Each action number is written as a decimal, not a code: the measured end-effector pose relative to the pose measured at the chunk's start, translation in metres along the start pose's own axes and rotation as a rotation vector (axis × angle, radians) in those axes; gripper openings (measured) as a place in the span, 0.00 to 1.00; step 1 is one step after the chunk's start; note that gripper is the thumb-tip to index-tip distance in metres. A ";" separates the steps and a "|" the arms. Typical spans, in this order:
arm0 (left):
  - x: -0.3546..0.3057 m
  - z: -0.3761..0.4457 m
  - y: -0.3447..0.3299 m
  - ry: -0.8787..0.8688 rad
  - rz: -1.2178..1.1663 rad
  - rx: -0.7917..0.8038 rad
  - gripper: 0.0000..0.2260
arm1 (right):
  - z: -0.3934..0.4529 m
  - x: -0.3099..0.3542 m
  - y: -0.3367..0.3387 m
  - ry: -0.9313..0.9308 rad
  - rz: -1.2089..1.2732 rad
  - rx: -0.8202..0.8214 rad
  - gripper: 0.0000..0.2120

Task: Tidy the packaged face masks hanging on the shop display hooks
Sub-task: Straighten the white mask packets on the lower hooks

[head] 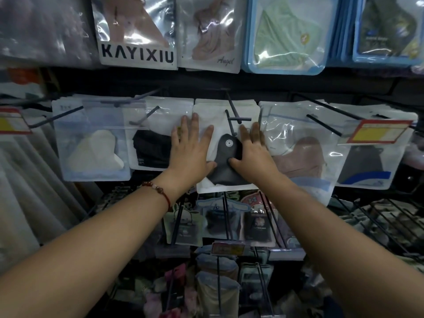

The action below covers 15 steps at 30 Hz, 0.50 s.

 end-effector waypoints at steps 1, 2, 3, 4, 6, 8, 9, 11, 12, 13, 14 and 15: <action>0.000 0.000 0.000 0.002 0.000 0.004 0.44 | 0.000 0.000 0.000 -0.003 -0.010 -0.002 0.47; -0.001 -0.001 -0.001 0.000 -0.002 0.002 0.44 | -0.002 0.000 -0.001 -0.002 -0.018 -0.013 0.47; -0.002 -0.004 -0.001 -0.006 -0.005 -0.005 0.43 | -0.005 -0.001 -0.002 0.006 -0.030 -0.035 0.47; -0.004 -0.009 -0.003 -0.014 -0.008 -0.013 0.42 | -0.010 -0.002 -0.004 0.020 -0.049 -0.069 0.46; -0.007 -0.020 -0.006 -0.028 -0.026 -0.032 0.41 | -0.022 -0.006 -0.008 0.062 -0.094 -0.141 0.46; -0.009 -0.033 -0.010 -0.036 -0.060 -0.055 0.41 | -0.033 -0.012 -0.011 0.100 -0.106 -0.179 0.46; -0.010 -0.039 -0.012 -0.042 -0.073 -0.066 0.41 | -0.038 -0.015 -0.013 0.112 -0.105 -0.184 0.45; -0.012 -0.051 -0.017 -0.053 -0.094 -0.061 0.40 | -0.047 -0.020 -0.017 0.127 -0.105 -0.175 0.45; -0.011 -0.055 -0.020 -0.058 -0.100 -0.045 0.40 | -0.051 -0.022 -0.019 0.131 -0.111 -0.169 0.45; -0.011 -0.060 -0.023 -0.061 -0.105 -0.024 0.39 | -0.054 -0.023 -0.021 0.133 -0.124 -0.161 0.44; -0.010 -0.063 -0.026 -0.063 -0.110 -0.006 0.39 | -0.057 -0.024 -0.022 0.134 -0.139 -0.153 0.44; -0.010 -0.066 -0.028 -0.061 -0.119 0.010 0.38 | -0.060 -0.024 -0.024 0.136 -0.150 -0.142 0.44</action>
Point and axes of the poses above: each hand's wrist, its own z-axis towards the middle knuckle, its own y-axis out of the back of the hand, x = y × z, the point moved 4 cm from there along z, towards the middle knuckle, and after that the axes turned 13 degrees about -y, right-handed, at the moved point
